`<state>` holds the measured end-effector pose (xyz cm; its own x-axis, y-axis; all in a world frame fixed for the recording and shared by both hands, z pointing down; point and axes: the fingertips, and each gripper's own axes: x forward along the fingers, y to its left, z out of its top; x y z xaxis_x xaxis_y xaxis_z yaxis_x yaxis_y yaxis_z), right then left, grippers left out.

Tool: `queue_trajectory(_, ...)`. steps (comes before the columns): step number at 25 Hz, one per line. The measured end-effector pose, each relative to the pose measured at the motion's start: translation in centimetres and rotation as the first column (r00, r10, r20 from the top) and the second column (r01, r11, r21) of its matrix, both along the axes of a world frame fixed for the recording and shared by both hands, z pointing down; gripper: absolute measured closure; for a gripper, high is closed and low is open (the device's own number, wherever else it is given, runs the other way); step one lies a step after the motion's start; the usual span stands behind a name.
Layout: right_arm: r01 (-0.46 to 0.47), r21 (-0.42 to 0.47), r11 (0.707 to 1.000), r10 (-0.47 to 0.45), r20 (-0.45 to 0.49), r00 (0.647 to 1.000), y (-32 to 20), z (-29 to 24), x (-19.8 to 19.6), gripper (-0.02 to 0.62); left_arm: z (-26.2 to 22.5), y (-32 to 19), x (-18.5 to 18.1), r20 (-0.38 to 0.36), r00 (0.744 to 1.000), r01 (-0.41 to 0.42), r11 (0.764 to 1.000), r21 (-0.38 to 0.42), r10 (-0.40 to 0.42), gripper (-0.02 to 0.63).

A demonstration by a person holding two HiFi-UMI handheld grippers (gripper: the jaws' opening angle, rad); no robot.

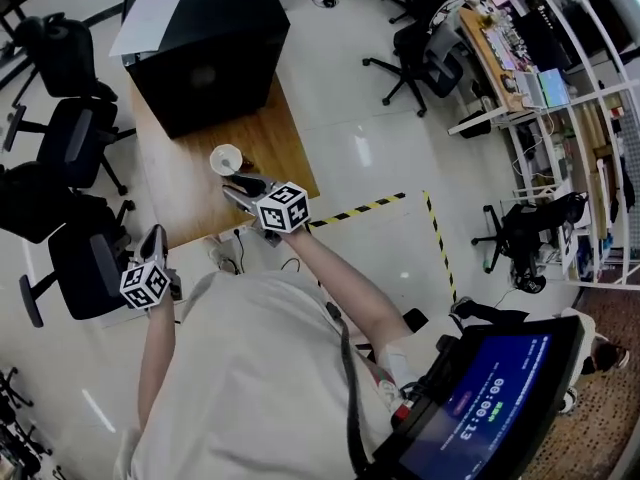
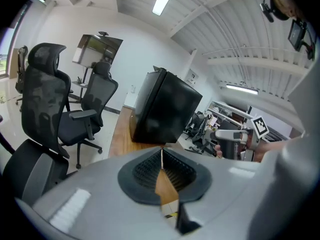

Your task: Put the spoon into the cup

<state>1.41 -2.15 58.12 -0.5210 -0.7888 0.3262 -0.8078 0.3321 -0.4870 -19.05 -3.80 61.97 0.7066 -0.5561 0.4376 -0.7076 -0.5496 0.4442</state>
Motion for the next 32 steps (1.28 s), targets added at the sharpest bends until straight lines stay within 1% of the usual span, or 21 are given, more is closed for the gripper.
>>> queue_trajectory(5,0.007,0.028,1.000,-0.007,0.000,1.000,6.2,-0.8,2.3,0.456,0.4,6.2,2.1,0.014,1.000,0.007,1.000,-0.003,-0.006,0.606)
queue_trajectory(8,-0.016,0.037,0.999,0.016,0.000,1.000,11.5,-0.6,4.1,0.488,0.9,11.1,3.8,0.029,1.000,0.007,1.000,-0.014,-0.007,0.606)
queue_trajectory(12,-0.050,0.015,0.999,0.050,0.024,0.998,19.2,1.0,6.3,0.506,0.7,17.7,6.2,0.040,0.999,-0.001,1.000,-0.010,0.002,0.606)
queue_trajectory(14,-0.068,-0.006,0.998,0.068,0.039,0.997,22.3,2.2,7.2,0.506,0.6,20.2,6.8,0.035,0.999,0.015,1.000,-0.011,-0.015,0.606)
queue_trajectory(16,-0.104,-0.010,0.995,0.104,0.040,0.994,24.9,2.8,8.1,0.506,0.2,22.2,6.4,0.023,0.999,0.048,0.999,0.000,-0.048,0.606)
queue_trajectory(18,-0.173,0.012,0.985,0.173,0.007,0.985,26.9,2.8,9.7,0.506,-0.6,23.3,5.6,0.007,0.996,0.086,0.996,0.013,-0.086,0.606)
queue_trajectory(21,-0.278,0.045,0.960,0.279,-0.026,0.960,28.9,2.6,12.5,0.506,-1.8,23.8,4.4,-0.012,0.992,0.129,0.991,0.033,-0.129,0.606)
queue_trajectory(25,-0.348,0.067,0.935,0.351,-0.040,0.936,31.2,2.2,14.4,0.506,-2.7,24.5,3.2,-0.037,0.988,0.148,0.988,0.032,-0.147,0.606)
queue_trajectory(28,-0.392,0.098,0.915,0.398,-0.044,0.916,32.1,1.1,15.3,0.494,-2.5,24.8,3.2,-0.056,0.990,0.130,0.991,0.002,-0.130,0.606)
queue_trajectory(30,-0.419,0.099,0.903,0.424,-0.036,0.905,32.6,0.8,15.9,0.462,-2.4,25.2,3.9,-0.099,0.990,0.097,0.995,-0.028,-0.099,0.604)
queue_trajectory(32,-0.424,0.080,0.902,0.427,-0.029,0.904,33.1,1.1,15.9,0.448,-2.6,25.7,4.9,-0.143,0.988,0.052,0.998,-0.046,-0.058,0.601)
